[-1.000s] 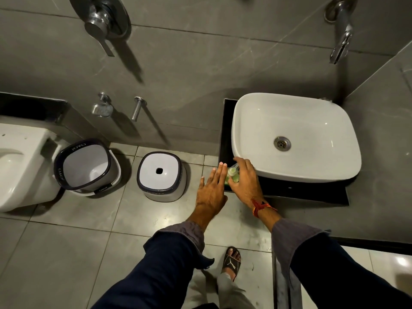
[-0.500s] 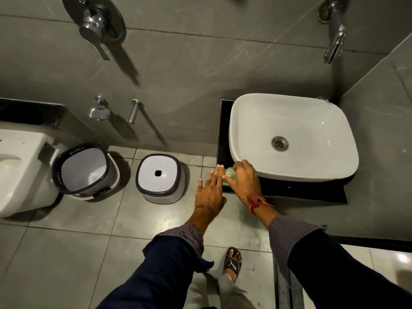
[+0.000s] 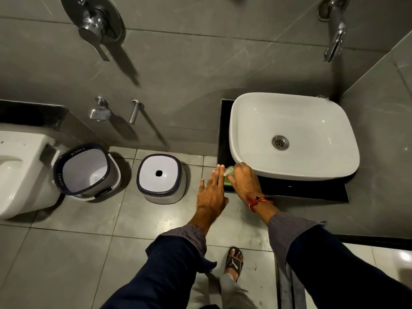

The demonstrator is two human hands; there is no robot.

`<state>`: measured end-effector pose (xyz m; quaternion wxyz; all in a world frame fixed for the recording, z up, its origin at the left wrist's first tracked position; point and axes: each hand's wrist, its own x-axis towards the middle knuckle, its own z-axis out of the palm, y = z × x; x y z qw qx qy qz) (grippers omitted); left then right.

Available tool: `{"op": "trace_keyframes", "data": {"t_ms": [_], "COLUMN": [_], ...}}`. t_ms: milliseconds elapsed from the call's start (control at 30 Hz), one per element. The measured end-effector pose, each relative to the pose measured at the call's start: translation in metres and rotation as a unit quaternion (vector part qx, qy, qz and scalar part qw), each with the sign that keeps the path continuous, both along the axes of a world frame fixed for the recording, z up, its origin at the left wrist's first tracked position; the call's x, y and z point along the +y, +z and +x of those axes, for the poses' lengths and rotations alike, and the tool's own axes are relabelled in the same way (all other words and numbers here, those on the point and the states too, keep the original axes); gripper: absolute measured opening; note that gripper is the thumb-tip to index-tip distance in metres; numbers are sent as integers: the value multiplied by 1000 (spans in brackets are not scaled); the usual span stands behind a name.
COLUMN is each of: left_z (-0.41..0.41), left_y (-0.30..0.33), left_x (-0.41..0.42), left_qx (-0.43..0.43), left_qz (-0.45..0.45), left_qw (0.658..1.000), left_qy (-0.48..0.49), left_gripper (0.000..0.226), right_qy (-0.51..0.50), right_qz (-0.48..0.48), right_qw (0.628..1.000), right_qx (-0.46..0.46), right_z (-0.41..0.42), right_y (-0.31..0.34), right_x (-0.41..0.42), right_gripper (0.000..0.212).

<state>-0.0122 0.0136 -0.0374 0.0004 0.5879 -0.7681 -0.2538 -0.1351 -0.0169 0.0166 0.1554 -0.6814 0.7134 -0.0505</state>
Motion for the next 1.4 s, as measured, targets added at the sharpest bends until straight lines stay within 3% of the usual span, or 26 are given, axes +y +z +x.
{"op": "trace_keyframes", "data": {"t_ms": [200,267,367,700,833,1000,1233,1400], "left_z": [0,0,0,2,2,-3,-3,-3], "left_y": [0,2,5,7,7,6,12,9], "left_x": [3,-1,-7,-2,-3,0,-5,3], "left_qx": [-29,-33,-37,-18,-39,-44,-20,-21], "left_qz": [-5,-4,-6,13,11,10,7,16], "left_qw": [999,999,998,999,999,998,1000,1000], "left_qy": [-21,-31,-46,-25,-36,-33,-11,-13], "left_gripper": [107,105,96,86,86,86,87,88], "right_qy": [-4,22,38,64,31,28,58,26], "right_qz": [-3,-13,-16,1,3,-1,1,-5], "right_qw": [996,995,996,997,999,996,997,999], "right_qx": [-90,-99,-83,40,20,-79,-48,-27], "right_z": [-5,-9,-12,-3,1,-11,-13,-6], "right_y": [1,3,5,-5,-4,1,6,-2], "right_x": [10,7,-1,-6,-5,1,-7,2], "right_gripper": [43,36,26,36,35,32,29,35]}}
